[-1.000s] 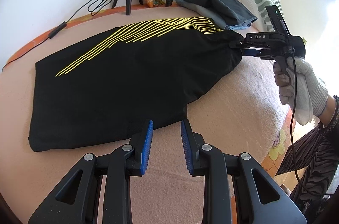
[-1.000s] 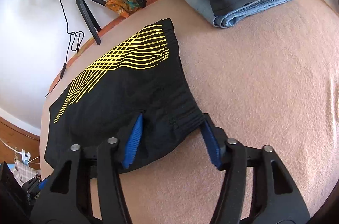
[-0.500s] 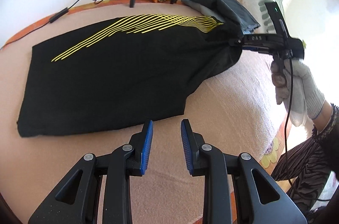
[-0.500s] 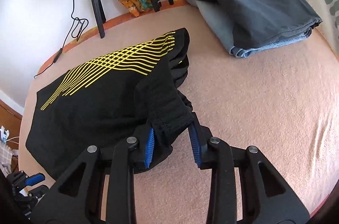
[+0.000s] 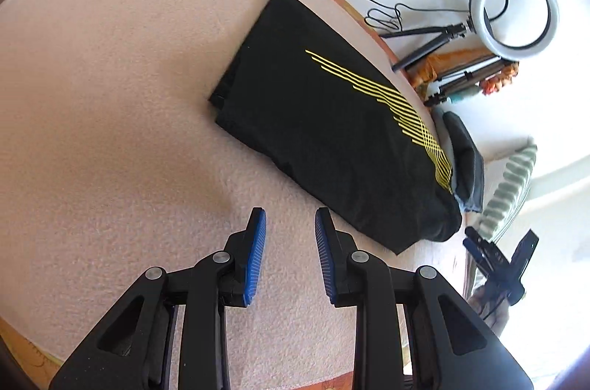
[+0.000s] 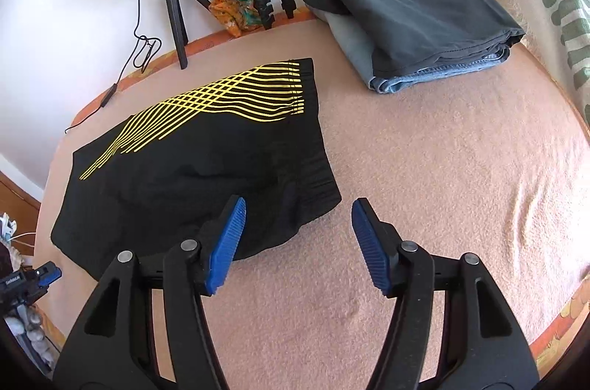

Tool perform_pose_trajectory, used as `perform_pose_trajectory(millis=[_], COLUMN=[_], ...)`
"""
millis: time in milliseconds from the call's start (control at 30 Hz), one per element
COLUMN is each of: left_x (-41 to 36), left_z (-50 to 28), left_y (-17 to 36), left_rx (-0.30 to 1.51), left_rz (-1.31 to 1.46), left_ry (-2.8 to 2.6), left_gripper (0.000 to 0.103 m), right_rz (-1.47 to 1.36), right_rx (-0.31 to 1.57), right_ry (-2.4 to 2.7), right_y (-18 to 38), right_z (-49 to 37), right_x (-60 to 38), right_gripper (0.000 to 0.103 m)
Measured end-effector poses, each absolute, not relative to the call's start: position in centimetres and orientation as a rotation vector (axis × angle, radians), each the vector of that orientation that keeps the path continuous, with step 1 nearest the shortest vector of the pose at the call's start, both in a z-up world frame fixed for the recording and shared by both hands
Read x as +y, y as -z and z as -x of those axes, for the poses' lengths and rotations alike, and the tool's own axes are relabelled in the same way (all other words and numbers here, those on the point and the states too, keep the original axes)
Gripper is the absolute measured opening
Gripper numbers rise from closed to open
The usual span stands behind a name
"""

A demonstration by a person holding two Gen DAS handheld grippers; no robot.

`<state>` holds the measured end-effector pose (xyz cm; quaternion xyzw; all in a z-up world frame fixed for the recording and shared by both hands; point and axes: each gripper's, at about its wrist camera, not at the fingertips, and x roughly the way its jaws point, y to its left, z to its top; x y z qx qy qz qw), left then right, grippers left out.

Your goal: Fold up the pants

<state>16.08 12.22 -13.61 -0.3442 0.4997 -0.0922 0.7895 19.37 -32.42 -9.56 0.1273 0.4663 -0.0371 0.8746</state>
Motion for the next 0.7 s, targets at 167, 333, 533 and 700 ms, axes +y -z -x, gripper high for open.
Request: perform_pose_trajectory(millis=[167,333,533,700], left_x=[12.2,11.5,12.2,12.8], left_z=[-17.3,-18.3,-18.8,-19.4], left_y=[14.1,14.1,14.3,14.4], left_rx=[1.07,1.072,1.013,0.95], left_rz=[0.788,0.791,0.879,0.942], left_ry=[0.164,0.146,0.135,0.068], left_gripper=[0.025,0.025,0.039,0.043], right_rz=[-0.273,-0.279,-0.327,-0.37], right_rx=[0.929,0.918,0.913,0.914], right_ry=[0.028,-0.029,-0.089,-0.141], right_y=[7.8,7.1,6.3,6.0], right_z=[-18.3,-17.9,-17.5,-17.7], right_x=[-30.9,-29.7,-29.0,-28.2], right_gripper=[0.063,0.063,0.063,0.063])
